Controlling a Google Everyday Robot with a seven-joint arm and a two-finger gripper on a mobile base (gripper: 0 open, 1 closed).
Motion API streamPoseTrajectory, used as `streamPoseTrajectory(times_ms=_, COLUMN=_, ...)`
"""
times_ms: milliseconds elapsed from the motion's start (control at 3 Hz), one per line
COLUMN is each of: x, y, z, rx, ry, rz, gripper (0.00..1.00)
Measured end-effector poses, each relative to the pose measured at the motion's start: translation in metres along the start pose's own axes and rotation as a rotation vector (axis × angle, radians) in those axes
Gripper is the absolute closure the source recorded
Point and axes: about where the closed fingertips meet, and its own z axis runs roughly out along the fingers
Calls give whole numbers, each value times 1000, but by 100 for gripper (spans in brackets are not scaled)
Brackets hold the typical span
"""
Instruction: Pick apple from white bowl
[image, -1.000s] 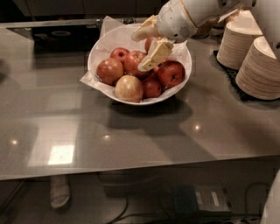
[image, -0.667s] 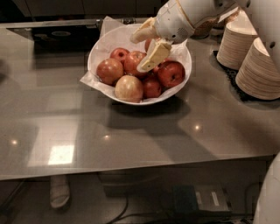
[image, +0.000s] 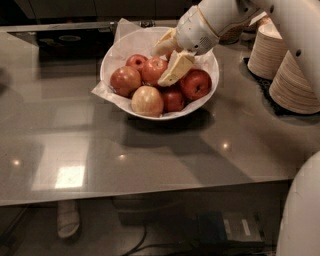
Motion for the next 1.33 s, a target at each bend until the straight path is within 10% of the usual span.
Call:
streamPoseTrajectory(times_ms=1000, x=5, y=-2, z=31, rx=-74, ry=29, rz=3, gripper=41)
streamPoseTrajectory(times_ms=1333, x=4, y=-3, z=33, rx=-79, ry=28, rz=7, gripper=60)
